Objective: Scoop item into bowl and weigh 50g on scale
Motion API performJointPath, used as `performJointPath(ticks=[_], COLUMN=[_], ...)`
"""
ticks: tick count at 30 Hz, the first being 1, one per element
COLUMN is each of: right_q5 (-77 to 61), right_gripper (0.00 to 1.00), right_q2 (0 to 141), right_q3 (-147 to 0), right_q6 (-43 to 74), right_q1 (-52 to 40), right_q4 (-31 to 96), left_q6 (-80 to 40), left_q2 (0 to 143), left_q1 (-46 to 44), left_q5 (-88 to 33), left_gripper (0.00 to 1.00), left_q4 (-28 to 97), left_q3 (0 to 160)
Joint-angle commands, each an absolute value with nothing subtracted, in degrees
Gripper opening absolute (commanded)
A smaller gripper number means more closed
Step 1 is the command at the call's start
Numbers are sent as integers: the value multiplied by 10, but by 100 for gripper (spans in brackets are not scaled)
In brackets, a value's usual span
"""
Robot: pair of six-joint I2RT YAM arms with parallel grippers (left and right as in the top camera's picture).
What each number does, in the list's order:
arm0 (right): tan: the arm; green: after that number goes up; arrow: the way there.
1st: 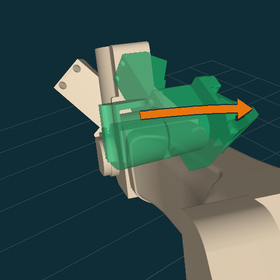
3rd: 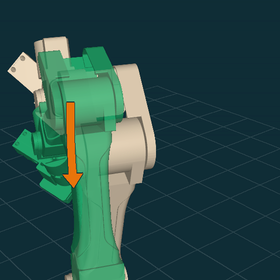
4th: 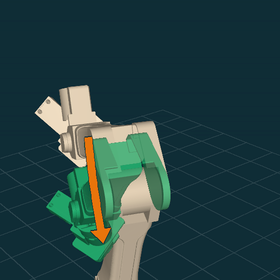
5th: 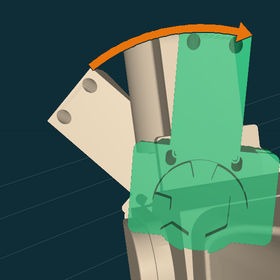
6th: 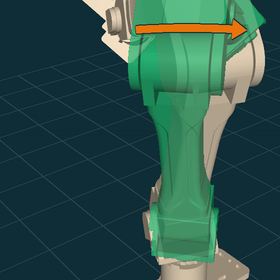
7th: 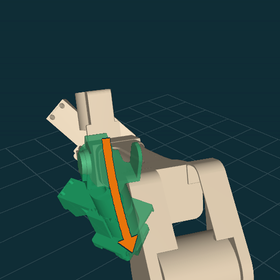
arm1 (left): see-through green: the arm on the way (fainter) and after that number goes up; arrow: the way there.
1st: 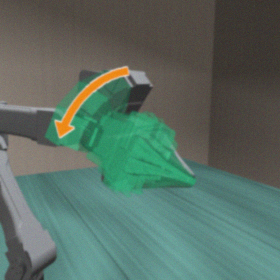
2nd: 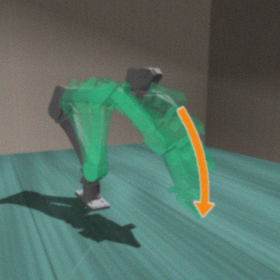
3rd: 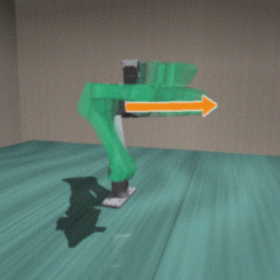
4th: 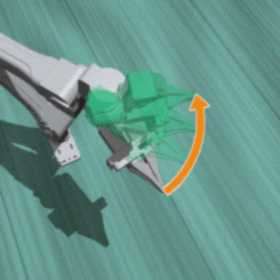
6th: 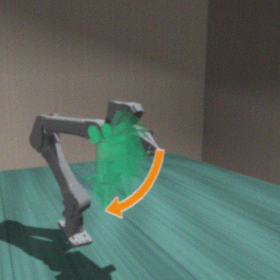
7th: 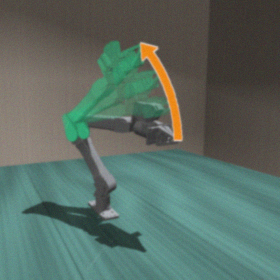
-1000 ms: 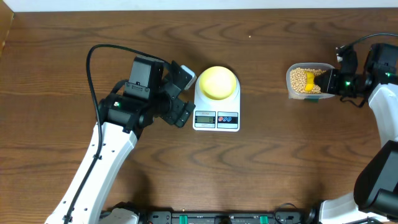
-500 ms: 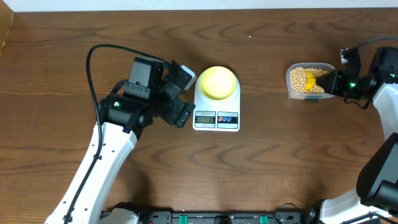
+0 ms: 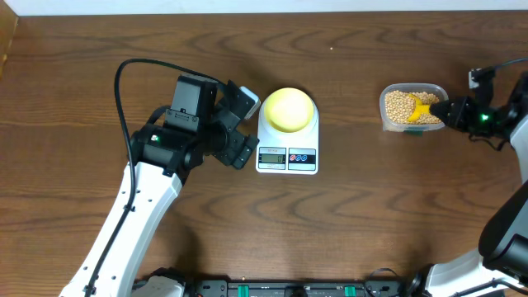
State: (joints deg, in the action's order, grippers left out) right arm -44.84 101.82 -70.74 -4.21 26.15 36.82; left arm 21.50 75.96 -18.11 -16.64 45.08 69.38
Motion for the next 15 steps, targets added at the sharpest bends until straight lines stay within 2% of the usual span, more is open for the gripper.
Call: performJointPath(ticks=[1,15], right_q5=[-516,-597], right_gripper=[1,1], right_q2=[1023,1023], right_q3=[-704,-704], right_q6=[-48,-48], right_q1=[280,335], right_q4=[368,364], left_q6=[225,225], left_q2=[756,756], left_q1=[-181,-181], left_q5=[-175,-175], left_gripper=[89,89], left_q4=[452,452], left_q3=[686,686])
